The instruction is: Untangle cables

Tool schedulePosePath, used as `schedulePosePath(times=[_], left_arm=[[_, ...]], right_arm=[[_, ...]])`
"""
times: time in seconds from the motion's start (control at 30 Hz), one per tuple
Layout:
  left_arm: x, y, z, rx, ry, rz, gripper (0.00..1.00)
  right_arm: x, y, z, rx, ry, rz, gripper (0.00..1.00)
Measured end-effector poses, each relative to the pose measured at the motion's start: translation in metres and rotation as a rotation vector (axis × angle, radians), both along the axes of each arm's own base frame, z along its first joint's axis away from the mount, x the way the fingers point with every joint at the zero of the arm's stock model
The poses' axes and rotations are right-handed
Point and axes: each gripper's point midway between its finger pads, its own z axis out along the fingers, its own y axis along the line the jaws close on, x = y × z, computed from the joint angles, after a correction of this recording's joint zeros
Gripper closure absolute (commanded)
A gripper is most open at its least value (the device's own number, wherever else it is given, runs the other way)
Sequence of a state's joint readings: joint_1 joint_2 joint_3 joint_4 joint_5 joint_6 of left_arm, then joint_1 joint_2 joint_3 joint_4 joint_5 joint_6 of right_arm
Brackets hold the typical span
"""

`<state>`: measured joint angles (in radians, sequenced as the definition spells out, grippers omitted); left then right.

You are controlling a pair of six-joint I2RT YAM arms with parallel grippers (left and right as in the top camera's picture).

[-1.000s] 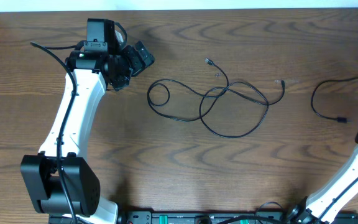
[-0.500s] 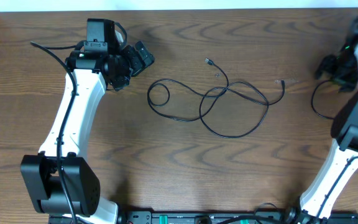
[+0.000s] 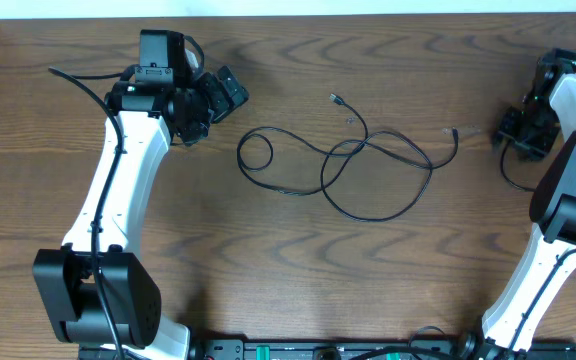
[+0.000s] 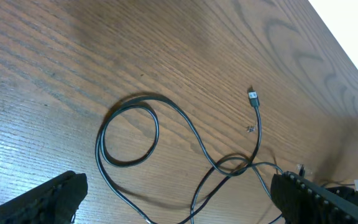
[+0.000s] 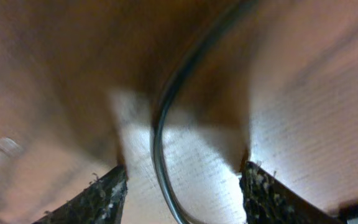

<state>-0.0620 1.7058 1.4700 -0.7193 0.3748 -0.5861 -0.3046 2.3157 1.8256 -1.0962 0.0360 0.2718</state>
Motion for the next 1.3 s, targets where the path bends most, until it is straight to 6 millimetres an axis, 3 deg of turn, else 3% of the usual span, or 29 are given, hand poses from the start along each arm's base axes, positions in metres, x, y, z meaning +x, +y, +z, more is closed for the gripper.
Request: schedulePosePath(times=[0.13,0.2,0.37,0.6,0.77,0.87,1.13,1.3], left_arm=[[0.0,0.0,0.0,0.0,0.0,0.0,0.0],[0.0,0.0,0.0,0.0,0.0,0.0,0.0],[0.0,0.0,0.0,0.0,0.0,0.0,0.0],[0.0,0.0,0.0,0.0,0.0,0.0,0.0],[0.0,0.0,0.0,0.0,0.0,0.0,0.0],[0.0,0.0,0.0,0.0,0.0,0.0,0.0],[0.0,0.0,0.0,0.0,0.0,0.0,0.0],[0.0,0.0,0.0,0.0,0.0,0.0,0.0]], right_arm=[[0.038,-0.014,0.001,-0.06,-0.157,-0.02,0.58],[0.042,-0.017,0.001,-0.078,-0.184,-0.028,0.66],[0.051,-0.023,0.001,-0.112,-0.243,-0.039,0.98],[0.082,-0.038,0.005,-0.157,-0.387,-0.054,0.99],[0.1,-0.062,0.012,-0.191,-0.486,-0.083,0.99],[0.111,-0.082,0.032,-0.216,-0.537,-0.104,0.99],[0.139,-0.152,0.133,-0.34,-0.747,-0.152,0.99],[0.131,-0.196,0.162,-0.425,-0.816,-0.213,0.99]])
